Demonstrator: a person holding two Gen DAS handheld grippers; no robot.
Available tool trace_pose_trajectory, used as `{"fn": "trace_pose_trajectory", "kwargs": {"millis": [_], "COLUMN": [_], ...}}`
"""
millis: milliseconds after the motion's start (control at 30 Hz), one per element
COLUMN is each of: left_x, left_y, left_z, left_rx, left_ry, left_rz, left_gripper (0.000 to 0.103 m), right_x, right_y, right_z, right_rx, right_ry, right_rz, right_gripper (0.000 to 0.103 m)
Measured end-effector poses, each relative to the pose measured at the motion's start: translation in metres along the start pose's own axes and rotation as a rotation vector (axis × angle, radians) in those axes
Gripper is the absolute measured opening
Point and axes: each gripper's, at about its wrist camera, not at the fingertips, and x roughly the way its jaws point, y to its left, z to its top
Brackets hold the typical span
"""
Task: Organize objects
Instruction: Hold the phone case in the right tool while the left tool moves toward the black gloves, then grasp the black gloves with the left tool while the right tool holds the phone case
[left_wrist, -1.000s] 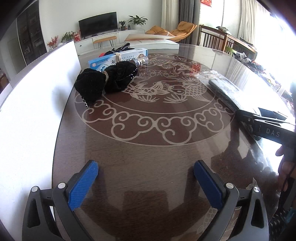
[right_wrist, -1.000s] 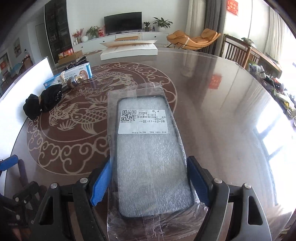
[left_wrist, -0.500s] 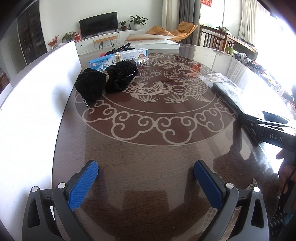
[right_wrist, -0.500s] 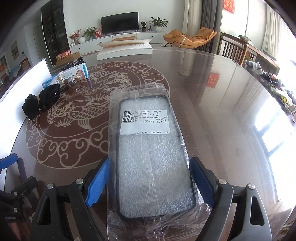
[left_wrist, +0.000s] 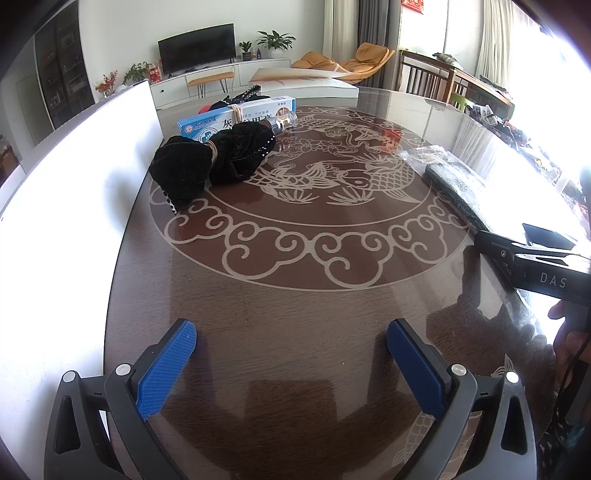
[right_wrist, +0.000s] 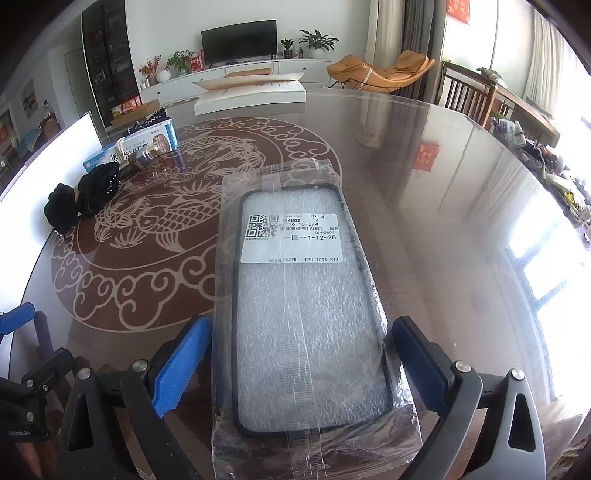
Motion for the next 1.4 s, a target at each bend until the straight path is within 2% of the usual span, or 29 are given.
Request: {"fn": "trace_pose_trajectory", "kwargs": {"millis": [667, 733, 800, 833, 867, 933, 1033, 1200, 1300, 1333, 1367, 1400], "left_x": [0.0, 0.001, 0.003, 0.0, -0.007, -0.024, -0.032, 0.014, 0.053, 0.064, 0.071, 0.072], "left_y": [0.0, -0.001, -0.004, -0.007, -0.009, -0.011, -0.013, -0.004, 0.017, 0.028, 0.038, 0.048], "left_z": [0.0, 0.003, 0.012, 0.017, 0.024, 0.042, 0.076, 0.125, 0.144, 0.147, 0.148, 0.147], "left_rx": [-0.001, 0.002, 0.015, 0.029, 0.041, 0.075, 0.143, 0.217, 0.175, 0.135, 0.084, 0.025], "left_ry": [0.001, 0.03, 0.14, 0.158, 0.142, 0.088, 0.041, 0.091, 0.136, 0.155, 0.166, 0.159], "left_rz": [0.0, 0.003, -0.004, -0.006, -0.018, -0.023, 0.031, 0.14, 0.214, 0.213, 0.195, 0.156], "left_gripper": [0.103, 0.103, 0.103, 0.102, 0.098, 0.098, 0.099, 0.099, 0.099, 0.099, 0.094, 0.083], "right_x": [0.0, 0.0, -0.001, -0.001, 0.0, 0.0, 0.0, 0.0, 0.0, 0.0, 0.0, 0.0], "right_y": [0.0, 0.0, 0.0, -0.001, 0.0, 0.001, 0.0, 0.0, 0.0, 0.0, 0.0, 0.0], "right_z": [0.0, 0.0, 0.0, 0.0, 0.0, 0.001, 0.0, 0.0, 0.0, 0.0, 0.0, 0.0], "right_rx": [0.0, 0.0, 0.0, 0.001, 0.001, -0.002, -0.002, -0.002, -0.001, -0.001, 0.0, 0.0], "right_ry": [0.0, 0.0, 0.001, 0.0, 0.0, 0.002, 0.002, 0.002, 0.002, 0.002, 0.001, 0.001], "right_rz": [0.001, 0.001, 0.0, 0.001, 0.002, 0.0, 0.0, 0.0, 0.001, 0.001, 0.003, 0.004], "right_gripper": [0.099, 0.099, 0.099, 0.099, 0.099, 0.099, 0.1, 0.1, 0.1, 0.1, 0.1, 0.1]}}
